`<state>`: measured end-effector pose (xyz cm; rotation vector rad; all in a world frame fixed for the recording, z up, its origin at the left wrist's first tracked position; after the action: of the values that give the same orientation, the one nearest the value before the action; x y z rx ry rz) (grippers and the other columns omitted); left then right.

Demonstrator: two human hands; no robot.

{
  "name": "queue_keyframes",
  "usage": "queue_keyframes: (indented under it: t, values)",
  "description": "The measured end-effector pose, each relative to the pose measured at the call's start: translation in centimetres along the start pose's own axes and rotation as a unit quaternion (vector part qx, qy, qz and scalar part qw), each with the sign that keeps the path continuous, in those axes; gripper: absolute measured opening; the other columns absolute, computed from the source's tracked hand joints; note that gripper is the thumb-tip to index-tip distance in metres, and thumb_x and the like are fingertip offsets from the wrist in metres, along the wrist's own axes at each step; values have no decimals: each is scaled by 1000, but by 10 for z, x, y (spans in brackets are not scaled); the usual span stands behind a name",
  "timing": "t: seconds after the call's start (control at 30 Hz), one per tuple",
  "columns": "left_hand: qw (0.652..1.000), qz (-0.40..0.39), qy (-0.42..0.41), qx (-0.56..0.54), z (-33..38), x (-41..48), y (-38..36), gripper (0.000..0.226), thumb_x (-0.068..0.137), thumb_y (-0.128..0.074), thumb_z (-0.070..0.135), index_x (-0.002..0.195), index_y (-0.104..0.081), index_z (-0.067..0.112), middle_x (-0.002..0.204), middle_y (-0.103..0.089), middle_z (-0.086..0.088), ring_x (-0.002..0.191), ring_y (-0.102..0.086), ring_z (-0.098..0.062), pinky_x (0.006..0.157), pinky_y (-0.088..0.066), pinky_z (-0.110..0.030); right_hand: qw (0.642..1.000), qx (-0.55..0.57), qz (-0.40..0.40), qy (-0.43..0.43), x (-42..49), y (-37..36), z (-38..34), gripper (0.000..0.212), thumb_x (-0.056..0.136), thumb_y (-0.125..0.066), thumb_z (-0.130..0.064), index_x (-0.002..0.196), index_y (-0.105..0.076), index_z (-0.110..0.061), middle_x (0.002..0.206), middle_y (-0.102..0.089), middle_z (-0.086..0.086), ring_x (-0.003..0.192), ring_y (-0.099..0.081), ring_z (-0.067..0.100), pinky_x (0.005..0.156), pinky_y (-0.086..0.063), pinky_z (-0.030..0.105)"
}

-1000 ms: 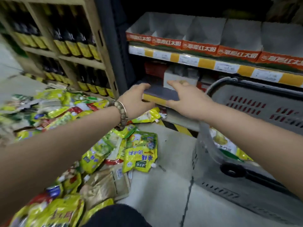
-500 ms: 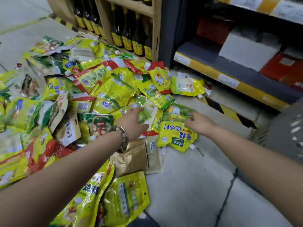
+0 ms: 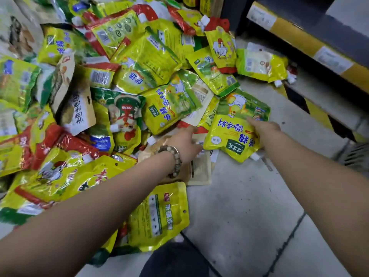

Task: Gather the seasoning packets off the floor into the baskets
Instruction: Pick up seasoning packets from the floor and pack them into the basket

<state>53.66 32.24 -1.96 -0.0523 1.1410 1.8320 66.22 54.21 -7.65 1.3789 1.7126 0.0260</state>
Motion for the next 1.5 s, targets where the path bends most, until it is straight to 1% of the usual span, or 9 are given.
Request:
queue_keyframes:
  t: [0.13,0.33,0.6,0.77,0.9,1.03,1.1,1.23,1.5]
  values:
    - [1000,5,4,-17,3,5,-8,51,88,-59,23,136,-43,16,129,-53,-11,115,-52,-26,93,-45,-33,998,-55,11,-3,28,-7,3,117,24,-80,-70,121,-54,-11,118,-61,11,101,-62,32,90,-51,46]
    - [998,1,5,-63,3,12,-16,48,86,-61,20,132,-48,18,127,-55,-9,115,-53,-26,92,-44,-29,999,37,-15,-15,3,-17,-7,77,65,-86,-28,127,-49,-3,115,-63,12,90,-63,25,78,-52,39]
    - [973,66,17,-221,-7,24,-9,33,87,-61,12,120,-58,12,114,-62,-4,102,-58,-16,83,-42,-19,986,117,-24,112,-29,5,4,48,61,-80,-12,105,-64,-3,98,-70,14,71,-69,23,60,-58,35]
    - [913,42,60,-401,-12,14,-6,62,67,-77,35,121,-57,11,112,-63,-4,96,-60,-16,94,-48,-32,963,54,-100,244,-85,24,10,32,68,-77,1,84,-54,-14,76,-61,3,54,-58,4,50,-51,20]
    - [854,-28,98,-511,-9,-4,-9,40,68,-79,38,100,-66,18,103,-71,-6,95,-67,-25,92,-51,-47,941,72,-177,279,-125,9,-5,31,67,-77,3,82,-53,-12,72,-60,3,55,-57,6,53,-51,23]
    - [785,34,181,-592,-26,-24,6,73,51,-89,27,114,-60,6,94,-72,-15,80,-71,-31,71,-56,-52,924,74,-244,284,-157,-25,-16,29,71,-76,1,81,-55,-16,77,-65,5,62,-60,12,58,-53,27]
    - [773,93,180,-601,-38,-34,21,54,60,-84,20,108,-62,8,83,-74,-9,70,-72,-25,62,-57,-42,909,54,-285,300,-161,-41,-25,16,81,-72,-12,80,-56,-13,79,-62,11,70,-57,19,63,-49,34]
    - [799,244,176,-520,-74,-58,58,19,69,-80,12,83,-67,10,82,-72,-4,75,-70,-22,80,-56,-45,855,-116,-270,427,-153,-75,-38,19,98,-49,-21,83,-58,-14,83,-58,5,84,-48,14,63,-35,15]
    - [815,284,233,-448,-120,-111,81,18,69,-79,17,80,-65,11,88,-70,-9,73,-67,-23,80,-54,-42,626,-539,-263,499,-148,-133,-9,72,76,-67,-56,132,-44,-17,131,-52,9,121,-49,30,95,-39,40]
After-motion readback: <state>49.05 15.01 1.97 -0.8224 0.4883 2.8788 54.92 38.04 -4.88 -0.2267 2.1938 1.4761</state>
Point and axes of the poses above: each hand's wrist, its own x-axis towards the middle knuckle, its own y-axis out of the back of the hand, z = x × y, the point moved 2 cm from there along x, towards the middle knuckle
